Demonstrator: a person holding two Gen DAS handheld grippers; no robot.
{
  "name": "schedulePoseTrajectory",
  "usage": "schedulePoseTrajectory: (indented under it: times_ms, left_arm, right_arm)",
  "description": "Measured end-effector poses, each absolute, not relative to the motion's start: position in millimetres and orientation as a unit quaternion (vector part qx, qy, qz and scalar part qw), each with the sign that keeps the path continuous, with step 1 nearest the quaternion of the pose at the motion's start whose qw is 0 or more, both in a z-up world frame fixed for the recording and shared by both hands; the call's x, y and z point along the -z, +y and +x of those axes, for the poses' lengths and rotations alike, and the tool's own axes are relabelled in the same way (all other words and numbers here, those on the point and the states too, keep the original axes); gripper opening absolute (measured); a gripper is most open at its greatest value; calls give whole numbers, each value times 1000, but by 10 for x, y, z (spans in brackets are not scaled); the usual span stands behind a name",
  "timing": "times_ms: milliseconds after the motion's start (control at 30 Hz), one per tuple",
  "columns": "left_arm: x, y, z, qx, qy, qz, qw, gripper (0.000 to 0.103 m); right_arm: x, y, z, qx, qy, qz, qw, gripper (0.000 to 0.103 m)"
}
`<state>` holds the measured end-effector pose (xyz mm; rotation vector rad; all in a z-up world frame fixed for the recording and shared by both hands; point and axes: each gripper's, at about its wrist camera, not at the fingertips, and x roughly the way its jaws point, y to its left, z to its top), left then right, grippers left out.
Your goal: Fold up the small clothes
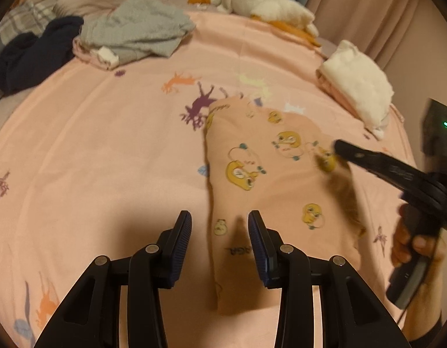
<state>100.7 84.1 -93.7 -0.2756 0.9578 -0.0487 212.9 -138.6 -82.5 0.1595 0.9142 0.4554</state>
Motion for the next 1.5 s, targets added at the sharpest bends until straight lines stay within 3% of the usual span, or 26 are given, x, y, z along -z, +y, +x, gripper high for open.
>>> schedulePoseTrajectory:
  times_ms: [367,433,533,833,1100,1333,1500]
  left_arm:
    - [1215,534,940,48,485,-84,869,38]
    - [1239,532,904,47,486,-79,869,38]
    - [1273,538,869,46,493,-79,866,38]
    - [1017,677,870,33,469,-119,875,38]
    - [968,611,1307,37,448,-110,886,38]
    - [1283,632,1676,28,486,-103,867,38]
    - [1316,742,1793,29,494,-125,860,47]
  right_arm:
    - [1188,-1253,2332,-187,489,46,851,19]
    - [1207,-1269,2366,-183,490,50,851,13]
    - [1212,-1313,2394,-179,494,72,848,12]
    - [832,-1387,1852,-225,446,56,864,31]
    - [828,-1321,1448,-262,431,6,864,31]
    - [1109,-1290,1385,-244,451,-33,858,30]
    - [1150,-1309,1347,-238,451,-28,860,30]
